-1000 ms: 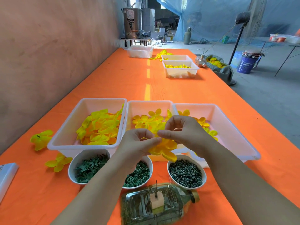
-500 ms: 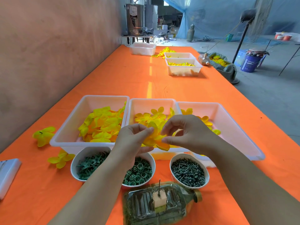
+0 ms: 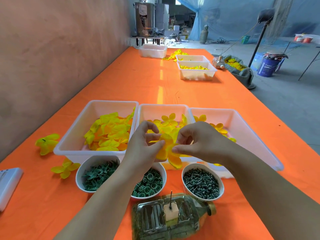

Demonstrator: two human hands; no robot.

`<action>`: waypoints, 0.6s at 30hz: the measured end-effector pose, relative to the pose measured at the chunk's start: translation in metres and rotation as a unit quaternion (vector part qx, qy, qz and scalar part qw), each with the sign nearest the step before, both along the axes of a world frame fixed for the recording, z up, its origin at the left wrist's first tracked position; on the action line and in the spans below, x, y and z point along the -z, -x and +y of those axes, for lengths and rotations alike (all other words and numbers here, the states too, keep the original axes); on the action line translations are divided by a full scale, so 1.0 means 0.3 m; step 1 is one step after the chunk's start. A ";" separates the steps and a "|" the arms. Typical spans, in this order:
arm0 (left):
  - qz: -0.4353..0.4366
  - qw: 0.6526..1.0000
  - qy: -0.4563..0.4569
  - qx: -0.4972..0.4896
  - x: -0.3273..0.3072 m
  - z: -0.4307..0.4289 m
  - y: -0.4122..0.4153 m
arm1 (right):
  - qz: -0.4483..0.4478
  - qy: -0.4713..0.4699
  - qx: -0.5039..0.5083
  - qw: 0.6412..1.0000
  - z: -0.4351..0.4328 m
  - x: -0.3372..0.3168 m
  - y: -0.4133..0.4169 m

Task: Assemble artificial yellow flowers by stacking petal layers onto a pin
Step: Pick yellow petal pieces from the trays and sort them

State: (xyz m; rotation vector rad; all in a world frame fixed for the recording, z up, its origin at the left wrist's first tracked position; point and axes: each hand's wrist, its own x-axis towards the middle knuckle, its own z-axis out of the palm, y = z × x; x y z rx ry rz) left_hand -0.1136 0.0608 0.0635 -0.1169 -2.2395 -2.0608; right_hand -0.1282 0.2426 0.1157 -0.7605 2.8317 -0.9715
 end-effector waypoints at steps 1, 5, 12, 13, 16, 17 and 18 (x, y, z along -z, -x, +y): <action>0.027 0.999 0.034 0.014 -0.009 0.001 -0.003 | -0.027 0.020 0.000 0.999 0.001 -0.004 0.003; -0.008 0.997 0.020 0.073 -0.066 0.004 -0.008 | -0.114 0.101 -0.023 0.988 0.009 -0.014 0.005; -0.065 0.982 -0.047 0.172 -0.076 -0.031 -0.010 | -0.124 0.188 -0.011 0.974 0.021 -0.005 0.012; -0.072 0.982 -0.065 0.161 -0.077 -0.030 -0.008 | -0.094 0.178 -0.005 0.979 0.017 0.000 0.005; -0.095 0.984 -0.107 0.103 -0.068 -0.015 -0.003 | 0.078 0.107 0.000 0.991 0.007 0.013 -0.019; -0.101 0.984 -0.116 0.085 -0.061 -0.010 -0.001 | 0.136 0.083 -0.011 0.987 0.004 0.015 -0.028; -0.103 0.985 -0.122 0.073 -0.058 -0.003 0.001 | 0.179 0.060 -0.025 0.982 0.000 0.017 -0.035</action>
